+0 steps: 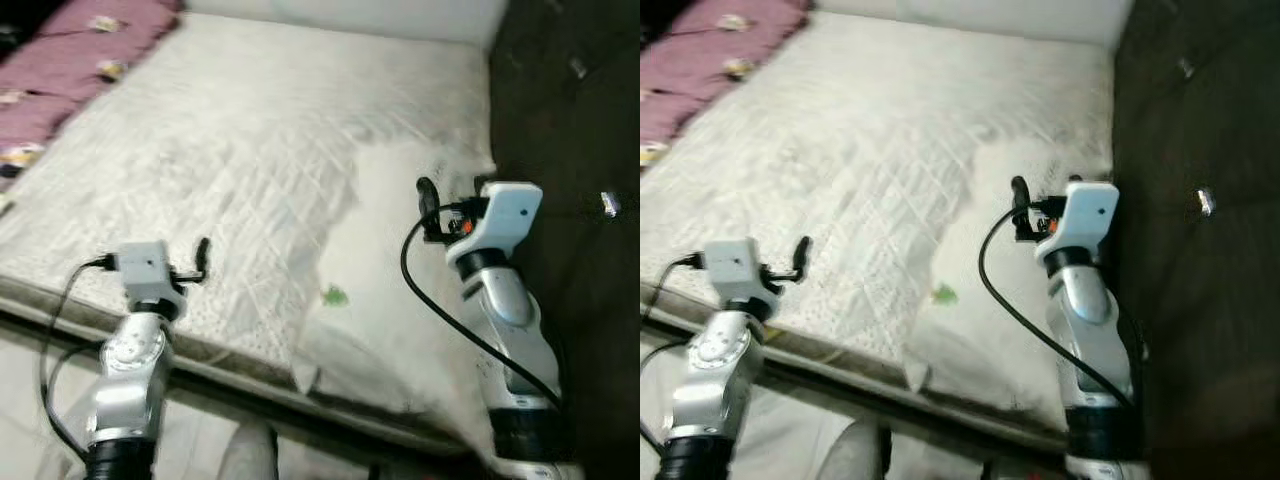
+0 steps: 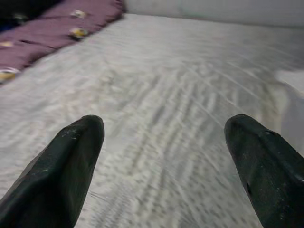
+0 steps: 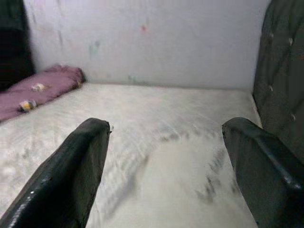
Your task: Clean up the room
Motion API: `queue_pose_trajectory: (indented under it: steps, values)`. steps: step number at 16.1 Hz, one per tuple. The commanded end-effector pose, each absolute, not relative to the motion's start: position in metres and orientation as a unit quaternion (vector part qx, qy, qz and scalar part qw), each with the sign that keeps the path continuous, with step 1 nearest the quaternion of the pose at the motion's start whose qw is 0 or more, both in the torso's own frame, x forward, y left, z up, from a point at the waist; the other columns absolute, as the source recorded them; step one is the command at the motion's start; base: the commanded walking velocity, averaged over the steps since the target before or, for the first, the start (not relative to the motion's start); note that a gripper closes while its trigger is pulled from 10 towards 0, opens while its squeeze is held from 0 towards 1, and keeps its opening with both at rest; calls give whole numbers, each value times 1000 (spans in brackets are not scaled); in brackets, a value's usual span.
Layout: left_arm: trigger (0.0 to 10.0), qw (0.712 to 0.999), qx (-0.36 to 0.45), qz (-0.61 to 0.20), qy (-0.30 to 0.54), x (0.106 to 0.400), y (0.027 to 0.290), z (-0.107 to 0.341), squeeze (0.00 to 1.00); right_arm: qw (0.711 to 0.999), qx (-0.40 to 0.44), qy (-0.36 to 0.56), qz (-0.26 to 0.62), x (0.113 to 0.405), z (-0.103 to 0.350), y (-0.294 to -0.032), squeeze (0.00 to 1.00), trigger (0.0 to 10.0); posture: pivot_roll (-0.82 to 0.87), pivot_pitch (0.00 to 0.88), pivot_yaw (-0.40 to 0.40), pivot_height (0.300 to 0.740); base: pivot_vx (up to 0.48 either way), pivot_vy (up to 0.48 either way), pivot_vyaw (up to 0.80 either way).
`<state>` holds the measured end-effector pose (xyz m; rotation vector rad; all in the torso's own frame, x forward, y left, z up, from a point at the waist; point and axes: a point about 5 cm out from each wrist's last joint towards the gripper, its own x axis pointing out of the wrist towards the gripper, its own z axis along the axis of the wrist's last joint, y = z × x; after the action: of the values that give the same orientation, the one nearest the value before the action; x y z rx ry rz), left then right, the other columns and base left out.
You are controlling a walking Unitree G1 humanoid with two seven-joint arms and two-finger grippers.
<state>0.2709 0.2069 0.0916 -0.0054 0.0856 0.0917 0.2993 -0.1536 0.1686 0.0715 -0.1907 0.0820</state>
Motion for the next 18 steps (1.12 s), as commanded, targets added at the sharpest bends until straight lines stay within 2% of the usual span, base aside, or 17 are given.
queue_pose_trajectory:
  steps: [1, 9, 18]
  values:
    - [10000, 999, -4, 26, 39, 275, 197, 94, 0, 996, 25, -84, 13, 296, 162, -166, 0, 10000, 15, 0, 5, 740, 0, 0, 0]
    - [10000, 998, -14, 25, 47, 273, 196, 91, 0, 997, 13, -75, 5, 296, 157, -168, 0, 10000, 28, 0, -6, 740, 0, 0, 0]
    - [10000, 999, -32, 7, 34, 276, 194, 94, 0, 998, 11, -65, 6, 298, 153, -167, 0, 10000, 25, 0, -2, 740, 0, 468, 0]
